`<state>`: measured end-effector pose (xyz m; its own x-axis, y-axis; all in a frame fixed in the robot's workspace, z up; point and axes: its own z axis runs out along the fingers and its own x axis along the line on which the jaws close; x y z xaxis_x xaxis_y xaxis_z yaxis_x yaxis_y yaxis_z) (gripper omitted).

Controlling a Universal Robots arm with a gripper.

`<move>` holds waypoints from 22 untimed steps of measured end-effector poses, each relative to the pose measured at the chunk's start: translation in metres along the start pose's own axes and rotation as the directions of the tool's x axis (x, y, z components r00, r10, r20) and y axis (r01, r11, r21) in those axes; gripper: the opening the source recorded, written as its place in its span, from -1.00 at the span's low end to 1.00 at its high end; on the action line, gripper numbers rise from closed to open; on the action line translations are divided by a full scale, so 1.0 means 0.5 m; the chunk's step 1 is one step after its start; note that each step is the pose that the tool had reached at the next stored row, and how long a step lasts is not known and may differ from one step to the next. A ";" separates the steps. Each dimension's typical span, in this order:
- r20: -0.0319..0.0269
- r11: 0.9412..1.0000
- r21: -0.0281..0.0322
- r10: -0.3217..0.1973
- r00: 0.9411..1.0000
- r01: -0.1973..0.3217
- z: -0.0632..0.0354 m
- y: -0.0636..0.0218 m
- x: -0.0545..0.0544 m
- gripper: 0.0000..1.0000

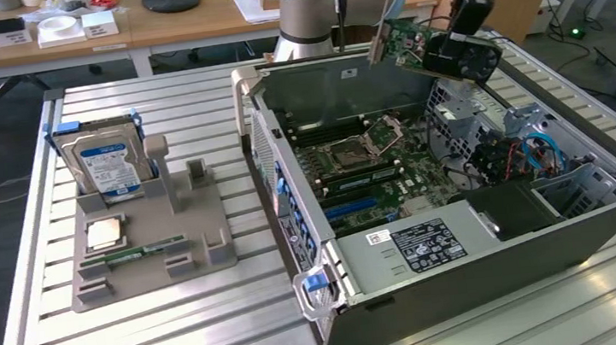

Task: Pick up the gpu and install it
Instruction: 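Insert the gpu into the slot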

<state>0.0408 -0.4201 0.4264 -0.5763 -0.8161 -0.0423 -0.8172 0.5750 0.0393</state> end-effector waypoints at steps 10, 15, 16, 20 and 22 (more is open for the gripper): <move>-0.005 0.991 -0.006 -0.136 0.991 0.136 0.000 0.000 0.000 -0.48; -0.005 0.989 -0.007 -0.151 0.989 0.151 0.000 0.000 0.000 -0.48; -0.005 0.989 -0.007 -0.151 0.989 0.151 0.000 0.000 0.000 -0.48; -0.005 0.989 -0.007 -0.151 0.989 0.151 0.000 0.000 0.000 -0.48; -0.006 0.988 -0.007 -0.152 0.988 0.152 0.000 0.000 0.000 -0.48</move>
<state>0.0407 -0.4200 0.4263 -0.4451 -0.8945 -0.0422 -0.8953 0.4437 0.0393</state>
